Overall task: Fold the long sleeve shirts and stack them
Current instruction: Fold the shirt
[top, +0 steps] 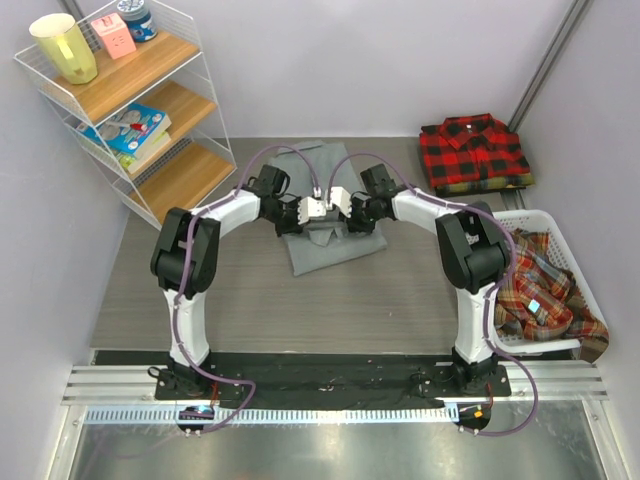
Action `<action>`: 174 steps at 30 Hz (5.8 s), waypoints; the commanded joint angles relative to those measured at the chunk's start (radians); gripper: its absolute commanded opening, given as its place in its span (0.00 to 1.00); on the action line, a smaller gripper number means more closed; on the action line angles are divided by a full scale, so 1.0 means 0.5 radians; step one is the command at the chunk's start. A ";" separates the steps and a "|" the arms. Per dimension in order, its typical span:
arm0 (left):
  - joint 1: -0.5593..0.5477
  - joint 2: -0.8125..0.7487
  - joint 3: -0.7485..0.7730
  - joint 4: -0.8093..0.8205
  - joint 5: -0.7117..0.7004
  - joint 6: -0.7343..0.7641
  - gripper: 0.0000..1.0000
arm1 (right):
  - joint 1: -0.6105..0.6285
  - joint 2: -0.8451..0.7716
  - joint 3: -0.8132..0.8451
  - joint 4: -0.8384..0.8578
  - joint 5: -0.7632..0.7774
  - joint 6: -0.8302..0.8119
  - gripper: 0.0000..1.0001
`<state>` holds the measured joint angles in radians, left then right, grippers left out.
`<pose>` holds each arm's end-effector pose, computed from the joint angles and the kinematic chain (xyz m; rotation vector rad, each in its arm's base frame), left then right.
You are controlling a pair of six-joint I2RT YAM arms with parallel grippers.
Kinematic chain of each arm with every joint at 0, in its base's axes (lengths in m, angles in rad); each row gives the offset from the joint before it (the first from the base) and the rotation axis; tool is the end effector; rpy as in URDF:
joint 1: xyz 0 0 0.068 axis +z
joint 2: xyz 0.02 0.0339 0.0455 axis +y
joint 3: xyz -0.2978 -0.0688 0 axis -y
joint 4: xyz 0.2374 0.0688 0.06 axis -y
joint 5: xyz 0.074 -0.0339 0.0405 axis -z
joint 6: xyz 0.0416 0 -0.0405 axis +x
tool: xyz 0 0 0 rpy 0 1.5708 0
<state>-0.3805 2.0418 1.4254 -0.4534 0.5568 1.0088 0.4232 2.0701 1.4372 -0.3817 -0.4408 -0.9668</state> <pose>0.3967 -0.1823 0.1947 1.7141 1.7760 -0.4745 0.4016 0.2003 0.1881 -1.7051 1.7980 0.3442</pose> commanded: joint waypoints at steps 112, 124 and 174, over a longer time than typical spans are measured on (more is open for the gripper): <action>0.061 -0.640 -1.353 1.296 0.988 -3.337 1.00 | 0.135 -0.435 -1.046 0.988 -1.202 3.002 0.97; 0.408 -0.485 -1.556 0.968 0.988 -3.156 1.00 | -0.165 -0.296 -1.196 0.497 -1.321 2.628 0.95; -0.517 -1.896 -1.313 0.004 -0.864 -0.914 0.67 | -0.049 -0.324 -0.153 -0.007 -0.787 2.185 0.34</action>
<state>-0.4156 1.2301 0.9222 -0.3622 0.4648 0.2024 0.3073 1.8694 1.3315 -0.3347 -0.9325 0.1997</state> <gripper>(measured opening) 0.696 0.369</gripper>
